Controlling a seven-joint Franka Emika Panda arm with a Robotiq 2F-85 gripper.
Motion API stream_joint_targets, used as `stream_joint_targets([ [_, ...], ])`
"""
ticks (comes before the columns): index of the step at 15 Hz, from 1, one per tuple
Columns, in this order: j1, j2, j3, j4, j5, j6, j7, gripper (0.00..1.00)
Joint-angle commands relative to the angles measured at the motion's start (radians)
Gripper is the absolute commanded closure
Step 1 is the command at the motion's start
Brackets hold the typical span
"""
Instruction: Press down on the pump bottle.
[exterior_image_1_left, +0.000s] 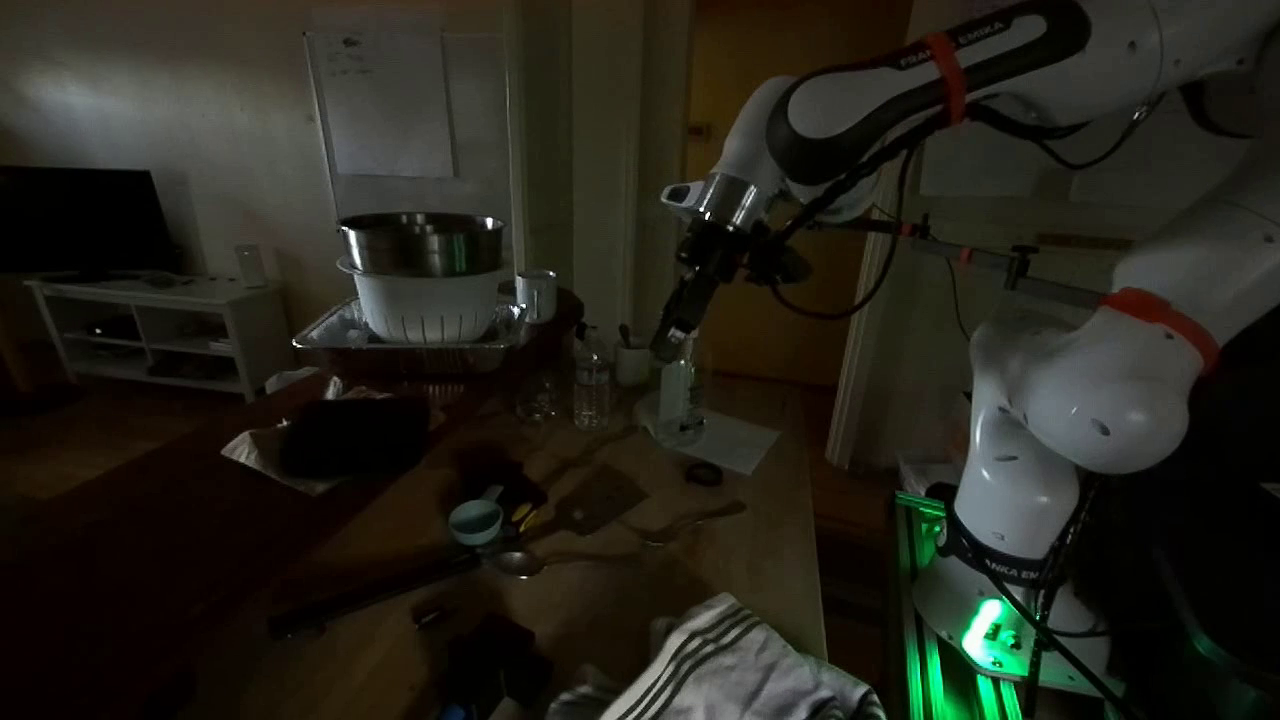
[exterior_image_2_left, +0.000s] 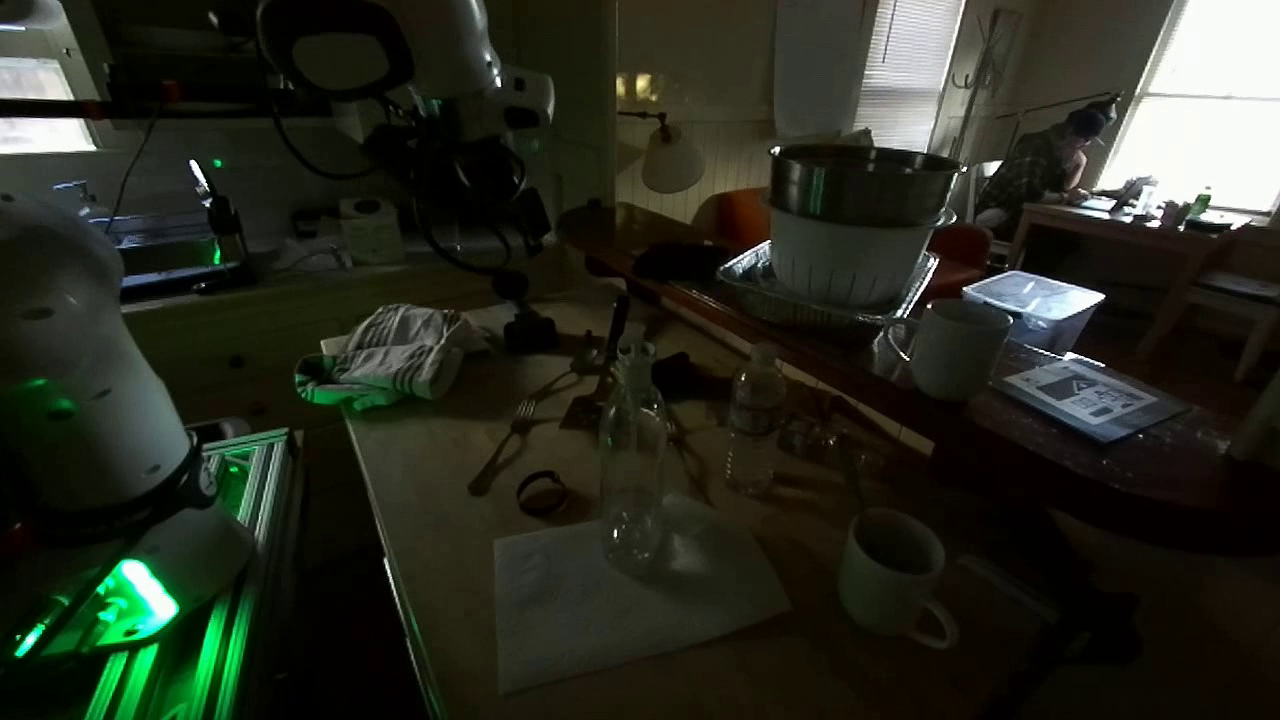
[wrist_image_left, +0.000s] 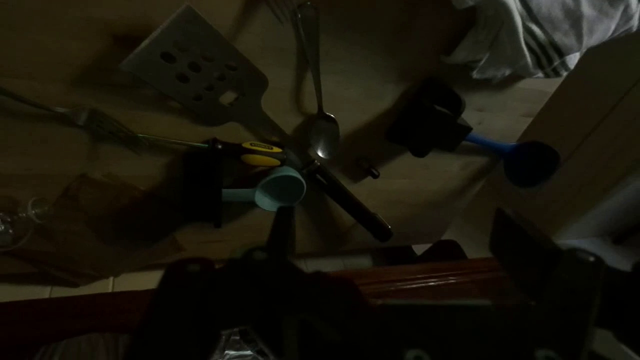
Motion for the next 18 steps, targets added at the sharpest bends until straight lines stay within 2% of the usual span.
stream_joint_targets([
  [1, 0.009, -0.014, -0.008, -0.007, -0.007, -0.001, 0.008, 0.0],
  [4, 0.015, -0.017, -0.007, -0.012, -0.005, -0.001, 0.008, 0.0],
  [5, -0.035, -0.037, 0.007, -0.013, -0.077, -0.065, 0.036, 0.0],
  [10, -0.12, -0.152, -0.099, 0.009, -0.239, -0.451, -0.067, 0.0],
  [12, -0.198, -0.202, -0.103, 0.036, -0.317, -0.534, -0.062, 0.0],
  [14, -0.269, -0.232, -0.098, 0.063, -0.375, -0.476, -0.015, 0.0],
  [18, -0.344, -0.227, -0.108, 0.139, -0.484, -0.371, 0.014, 0.0],
])
